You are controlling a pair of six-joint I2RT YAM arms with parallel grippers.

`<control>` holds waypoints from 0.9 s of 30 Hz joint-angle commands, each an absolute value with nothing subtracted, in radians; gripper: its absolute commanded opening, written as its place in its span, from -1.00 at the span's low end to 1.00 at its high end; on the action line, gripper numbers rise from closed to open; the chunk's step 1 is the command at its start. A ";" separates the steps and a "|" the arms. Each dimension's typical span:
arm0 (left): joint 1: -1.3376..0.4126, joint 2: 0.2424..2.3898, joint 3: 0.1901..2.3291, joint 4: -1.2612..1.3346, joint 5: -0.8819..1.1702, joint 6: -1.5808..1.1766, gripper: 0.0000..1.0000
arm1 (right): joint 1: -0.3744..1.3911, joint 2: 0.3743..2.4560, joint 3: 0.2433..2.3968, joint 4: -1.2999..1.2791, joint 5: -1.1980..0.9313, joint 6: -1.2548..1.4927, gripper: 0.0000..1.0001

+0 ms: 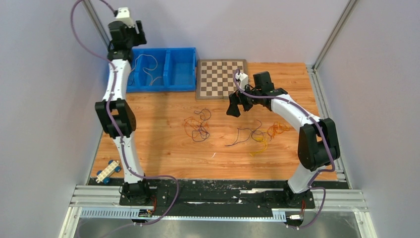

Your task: Untangle the cables

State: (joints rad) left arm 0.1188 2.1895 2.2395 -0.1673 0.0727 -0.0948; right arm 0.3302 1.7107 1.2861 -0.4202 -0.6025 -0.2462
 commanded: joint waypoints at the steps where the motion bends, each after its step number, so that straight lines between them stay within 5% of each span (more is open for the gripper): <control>1: 0.256 2.079 2.218 -0.375 0.315 0.025 0.71 | 0.319 1.696 1.324 -0.431 -0.629 -0.258 1.00; 21: 0.319 2.328 2.217 -0.563 0.446 0.829 0.01 | 0.316 1.752 1.352 -0.490 -0.644 -0.234 1.00; 27: 0.334 2.373 2.212 -0.574 0.492 0.966 0.02 | 0.318 1.757 1.352 -0.501 -0.628 -0.244 1.00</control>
State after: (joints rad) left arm 0.3206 2.3718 2.1757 -0.5735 0.4271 0.8265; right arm 0.3218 1.7512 1.3106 -0.4934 -0.6346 -0.2413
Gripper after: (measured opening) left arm 0.499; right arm 0.998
